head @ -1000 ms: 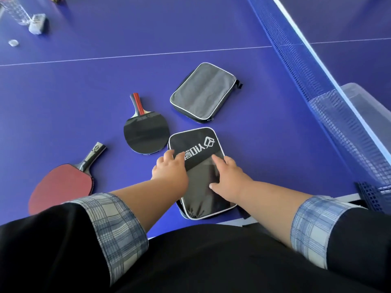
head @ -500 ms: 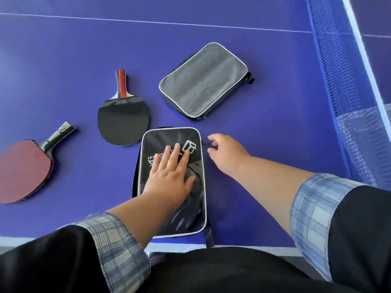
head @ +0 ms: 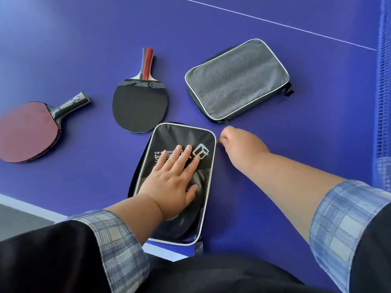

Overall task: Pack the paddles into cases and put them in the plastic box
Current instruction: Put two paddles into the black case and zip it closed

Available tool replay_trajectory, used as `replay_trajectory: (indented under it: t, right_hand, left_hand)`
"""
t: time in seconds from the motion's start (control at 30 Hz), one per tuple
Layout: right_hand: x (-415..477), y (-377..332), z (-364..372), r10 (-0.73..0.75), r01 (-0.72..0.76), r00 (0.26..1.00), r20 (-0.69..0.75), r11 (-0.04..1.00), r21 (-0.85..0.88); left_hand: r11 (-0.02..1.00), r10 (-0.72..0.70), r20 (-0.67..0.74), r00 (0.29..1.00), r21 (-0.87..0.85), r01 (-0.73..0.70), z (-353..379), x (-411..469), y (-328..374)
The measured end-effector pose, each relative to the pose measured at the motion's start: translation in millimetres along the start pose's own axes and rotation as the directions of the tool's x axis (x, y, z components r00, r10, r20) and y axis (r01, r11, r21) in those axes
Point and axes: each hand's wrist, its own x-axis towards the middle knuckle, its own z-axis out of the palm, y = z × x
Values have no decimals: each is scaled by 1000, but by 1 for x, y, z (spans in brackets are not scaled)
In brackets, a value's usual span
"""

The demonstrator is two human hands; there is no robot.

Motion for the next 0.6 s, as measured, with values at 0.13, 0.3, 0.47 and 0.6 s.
replay_trajectory:
  t: [0.13,0.3,0.47,0.6]
  right_hand:
    - [20,-13,-19,-154,151,988,-6,976,-155]
    - [42,-52,-31,-295,284,955,11,908,-307]
    - [59,-98,-26,-433,411,901,26,833,-370]
    - [66,-111,-17,-403,391,915,6,885,-254]
  left_hand:
    - [1000,20,-12,1000,-15,-20,-1,-2,0]
    - [999,35,-19,999,-33,-35,0,-2,-2]
    - [997,48,-8,999,-52,-48,4,-3,-2]
    - [996,41,-9,999,-83,-42,0,-2,-4]
